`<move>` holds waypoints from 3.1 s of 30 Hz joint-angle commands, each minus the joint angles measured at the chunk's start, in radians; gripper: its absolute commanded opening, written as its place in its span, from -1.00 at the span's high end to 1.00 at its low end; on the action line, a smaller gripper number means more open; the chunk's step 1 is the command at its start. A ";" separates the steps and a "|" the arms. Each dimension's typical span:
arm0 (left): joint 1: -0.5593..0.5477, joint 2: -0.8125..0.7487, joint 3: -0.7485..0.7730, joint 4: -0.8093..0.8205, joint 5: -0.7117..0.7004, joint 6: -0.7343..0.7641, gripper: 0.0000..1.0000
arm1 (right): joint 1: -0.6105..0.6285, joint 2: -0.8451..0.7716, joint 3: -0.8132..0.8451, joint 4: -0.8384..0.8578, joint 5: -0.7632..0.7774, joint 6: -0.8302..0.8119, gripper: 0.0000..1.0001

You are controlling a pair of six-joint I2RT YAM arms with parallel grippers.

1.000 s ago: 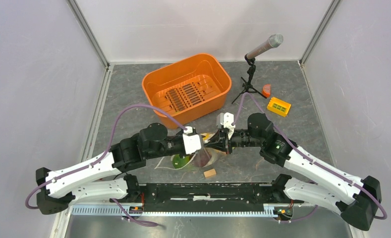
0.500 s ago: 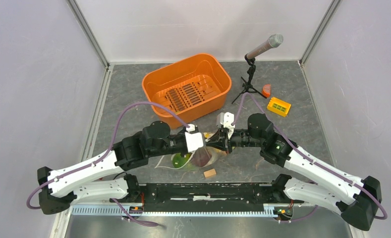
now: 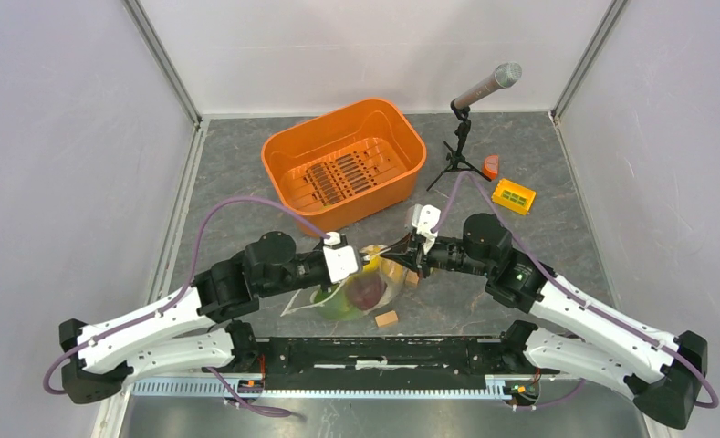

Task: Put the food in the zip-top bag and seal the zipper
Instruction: Zip the zipper food storage bag at the center of the board.

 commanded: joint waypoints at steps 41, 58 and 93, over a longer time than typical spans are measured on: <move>0.006 -0.004 -0.011 0.074 0.103 -0.105 0.95 | -0.014 0.018 0.013 0.014 -0.207 -0.207 0.89; 0.007 -0.247 -0.173 0.032 -0.054 -0.220 0.95 | -0.015 -0.091 -0.111 0.145 0.394 -0.037 1.00; 0.007 -0.439 -0.258 -0.047 -0.332 -0.329 -0.08 | -0.073 -0.241 -0.240 0.242 0.801 0.167 1.00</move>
